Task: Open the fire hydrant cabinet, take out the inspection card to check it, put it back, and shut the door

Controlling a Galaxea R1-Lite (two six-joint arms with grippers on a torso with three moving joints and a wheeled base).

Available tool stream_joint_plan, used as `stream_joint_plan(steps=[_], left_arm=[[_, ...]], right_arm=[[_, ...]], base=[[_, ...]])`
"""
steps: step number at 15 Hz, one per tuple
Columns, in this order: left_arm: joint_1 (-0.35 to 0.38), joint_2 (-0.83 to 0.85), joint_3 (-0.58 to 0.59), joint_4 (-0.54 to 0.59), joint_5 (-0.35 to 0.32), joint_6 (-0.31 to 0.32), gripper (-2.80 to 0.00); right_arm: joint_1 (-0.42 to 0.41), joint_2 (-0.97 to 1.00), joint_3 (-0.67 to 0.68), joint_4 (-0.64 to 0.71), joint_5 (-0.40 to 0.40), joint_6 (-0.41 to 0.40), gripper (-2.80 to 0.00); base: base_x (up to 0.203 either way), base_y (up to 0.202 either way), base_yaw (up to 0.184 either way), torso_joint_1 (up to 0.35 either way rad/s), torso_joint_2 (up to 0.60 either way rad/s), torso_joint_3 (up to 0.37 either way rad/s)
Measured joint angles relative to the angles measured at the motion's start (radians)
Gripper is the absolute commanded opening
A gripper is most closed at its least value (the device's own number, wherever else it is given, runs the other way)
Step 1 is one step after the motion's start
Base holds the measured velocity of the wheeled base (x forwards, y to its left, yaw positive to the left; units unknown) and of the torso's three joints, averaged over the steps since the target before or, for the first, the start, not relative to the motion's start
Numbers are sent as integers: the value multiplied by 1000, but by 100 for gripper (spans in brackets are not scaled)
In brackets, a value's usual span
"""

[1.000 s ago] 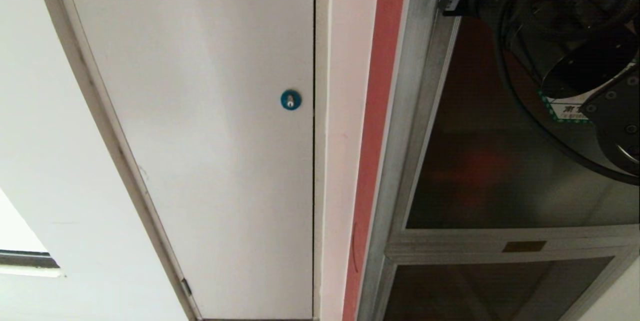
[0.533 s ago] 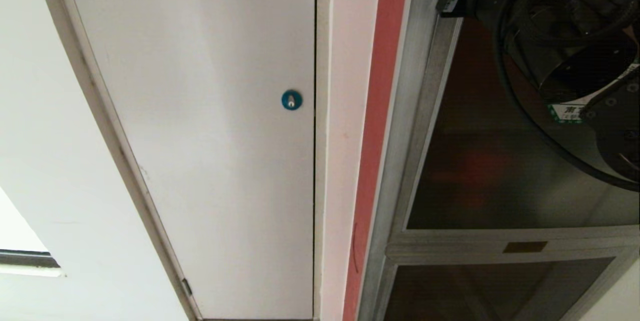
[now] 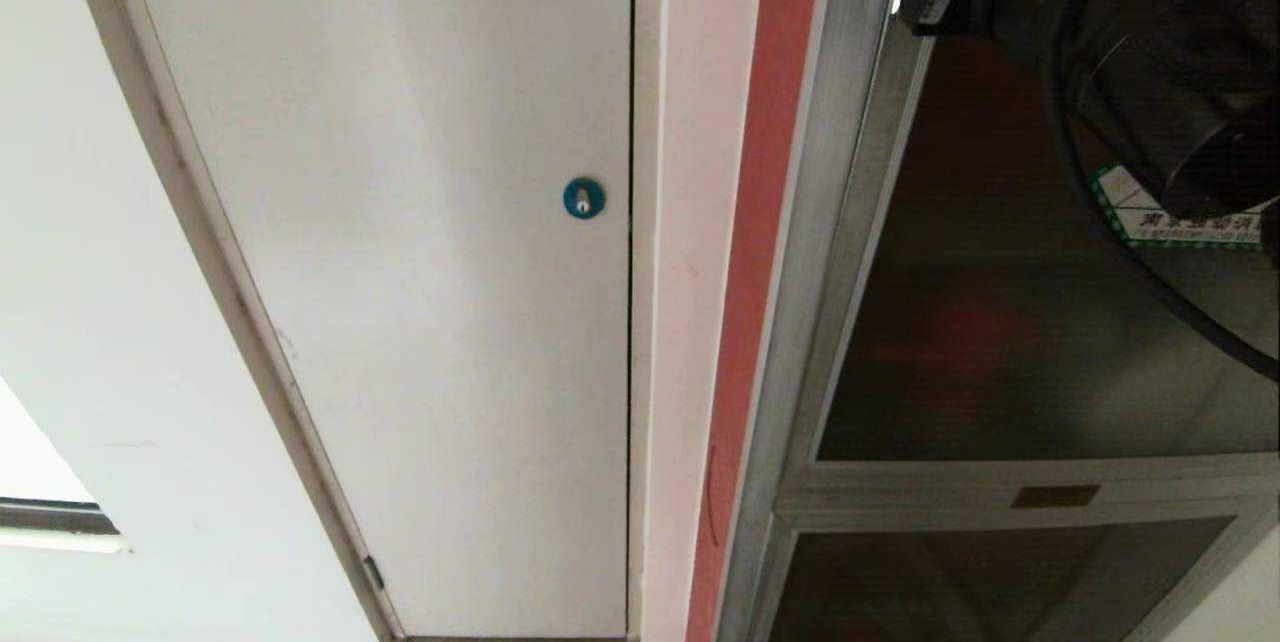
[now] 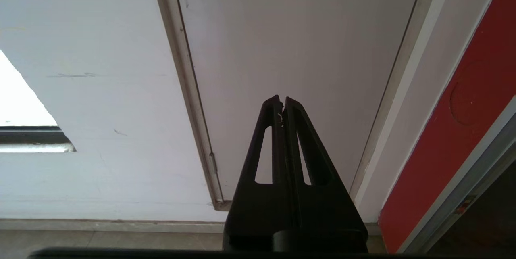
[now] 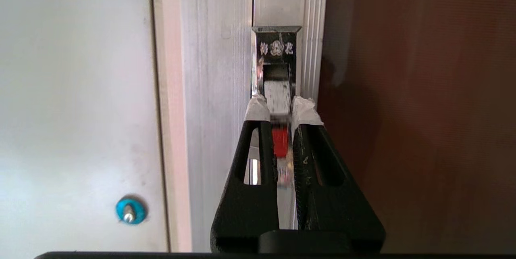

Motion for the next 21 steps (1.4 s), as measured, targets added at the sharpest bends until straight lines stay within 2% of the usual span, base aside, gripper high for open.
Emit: stream_joint_plan(steps=[5,11,12,13,21], left_arm=[[0,0,0,-1,1,0,-280],[0,0,0,1,1,0,-280],[0,0,0,0,1,0,-280],[0,0,0,0,1,0,-280],[0,0,0,0,1,0,-280]], right_arm=[[18,-54,17,-7,-13,-12,-280],[56,-100,121,-15,-24,-10,-280],[64,-99,126,-17,-25,-9,-40],[68,-95,127,-21,-25,-8,0],[62,-34,92,-64,-22,-9,0]], base=[[0,0,0,0,0,0],[0,0,0,0,0,0],[0,0,0,0,0,0],[0,0,0,0,0,0],[0,0,0,0,0,0]])
